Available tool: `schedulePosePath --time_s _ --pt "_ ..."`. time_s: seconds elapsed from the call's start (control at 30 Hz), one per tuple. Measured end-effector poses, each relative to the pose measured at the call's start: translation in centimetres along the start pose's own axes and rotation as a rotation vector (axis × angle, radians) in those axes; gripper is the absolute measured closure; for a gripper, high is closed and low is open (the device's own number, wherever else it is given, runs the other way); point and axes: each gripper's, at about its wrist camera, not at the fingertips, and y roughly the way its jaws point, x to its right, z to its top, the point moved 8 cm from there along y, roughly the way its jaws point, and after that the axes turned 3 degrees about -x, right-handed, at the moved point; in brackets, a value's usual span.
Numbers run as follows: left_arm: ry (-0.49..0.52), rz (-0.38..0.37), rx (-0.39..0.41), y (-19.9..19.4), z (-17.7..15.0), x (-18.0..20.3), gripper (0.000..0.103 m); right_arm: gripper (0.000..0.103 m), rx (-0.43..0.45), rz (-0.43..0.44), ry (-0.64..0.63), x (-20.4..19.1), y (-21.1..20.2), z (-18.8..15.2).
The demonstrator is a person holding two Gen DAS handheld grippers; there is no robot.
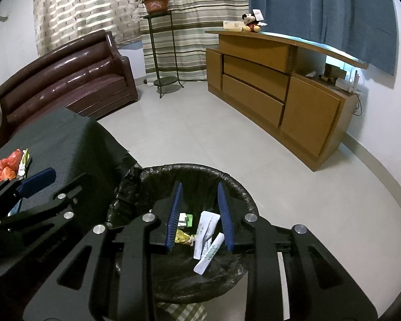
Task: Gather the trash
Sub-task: 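Return both tools to the table and grasp the blue-white toothpaste tube with the right gripper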
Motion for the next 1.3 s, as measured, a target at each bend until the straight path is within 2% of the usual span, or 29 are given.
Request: schedulePosePath --time_s 0.03,0.2,0.43,0.9,1.13,1.3 --pt "-0.001 0.0 0.005 -0.3 0.1 -0.1 0.045 0.07 0.0 -0.001 0.0 0.0 0.0 0.0" --pt "-0.004 0.013 0.022 -1.5 -0.2 -1.4 0.045 0.07 -0.008 0.014 -0.007 -0.7 -0.1 -0.3" --pt "-0.047 0.064 0.015 -2.9 -1.4 -5.5 0.044 0.069 -0.014 0.054 -0.054 -4.4 -0.7 -0.8" --pt "-0.176 0.221 0.014 -7.1 -4.6 -17.6 0.038 0.068 -0.025 0.196 -0.188 -15.0 -2.9 -1.8" --pt "-0.233 0.286 -0.007 -8.2 -6.8 -22.5 0.037 0.068 -0.045 0.252 -0.263 -20.6 -3.6 -3.1" --pt "-0.288 0.311 -0.024 -8.6 -8.4 -25.4 0.037 0.068 -0.07 0.269 -0.305 -23.2 -3.7 -4.4"
